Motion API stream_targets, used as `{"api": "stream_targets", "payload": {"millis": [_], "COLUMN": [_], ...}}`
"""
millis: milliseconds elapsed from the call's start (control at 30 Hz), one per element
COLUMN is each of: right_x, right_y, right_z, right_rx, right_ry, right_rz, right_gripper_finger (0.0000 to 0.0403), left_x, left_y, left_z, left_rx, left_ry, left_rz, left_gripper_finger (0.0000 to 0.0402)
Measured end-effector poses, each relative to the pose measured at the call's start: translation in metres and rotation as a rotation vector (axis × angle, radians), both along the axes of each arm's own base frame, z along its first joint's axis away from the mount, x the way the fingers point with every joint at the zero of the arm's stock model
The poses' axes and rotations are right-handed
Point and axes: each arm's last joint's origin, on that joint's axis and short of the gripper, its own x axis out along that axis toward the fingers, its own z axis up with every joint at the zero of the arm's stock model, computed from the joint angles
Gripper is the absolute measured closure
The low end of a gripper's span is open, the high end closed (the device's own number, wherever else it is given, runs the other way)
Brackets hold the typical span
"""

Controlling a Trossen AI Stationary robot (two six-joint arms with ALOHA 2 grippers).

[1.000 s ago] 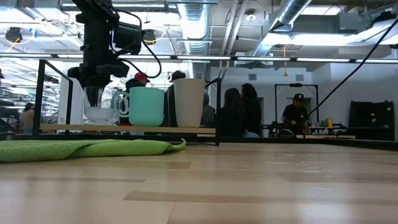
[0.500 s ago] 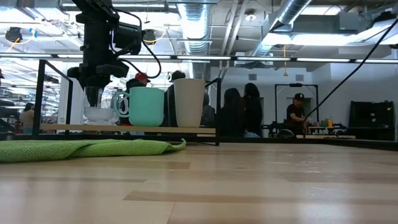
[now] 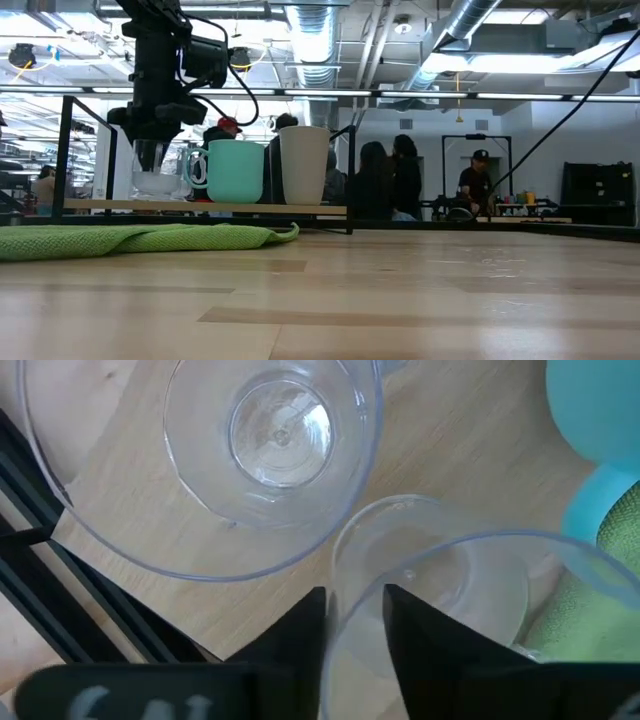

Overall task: Stack small to large cups/mugs on shelf
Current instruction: Put the transparent mug on the shelf

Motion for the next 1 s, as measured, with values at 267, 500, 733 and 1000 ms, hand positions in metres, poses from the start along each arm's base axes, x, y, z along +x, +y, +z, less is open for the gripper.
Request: {"api": "stream_targets", "payload": {"millis": [267,500,733,1000], "right_x": [0.0,0.0,0.0,0.0], "right_y": [0.0,0.0,0.0,0.0], "right_z": [0.0,0.0,0.0,0.0], "right_rx": [0.0,0.001,0.001,0.001], "right_ry": [-0.001,-0.001,-0.001,-0.001], "right_rz": [0.0,0.0,0.0,0.0], "right_gripper_finger": [0.0227,0.0227,0.0227,0.0227], "left_x": [0.002,0.006,0.005,0.001], "left_y": [0.001,0.003,0.003,0.0], "left_z": [0.005,0.013,0.015,0.019], "left_rx": [-0.001,0.009,0.007,0.003], "left_ry": [-0.021,-0.053,-0.053,-0.067], "left_rz": [0.001,-0.001,0.007,0.04], "left_gripper_finger": [0.0271,0.0248,0.0241,0.024]}}
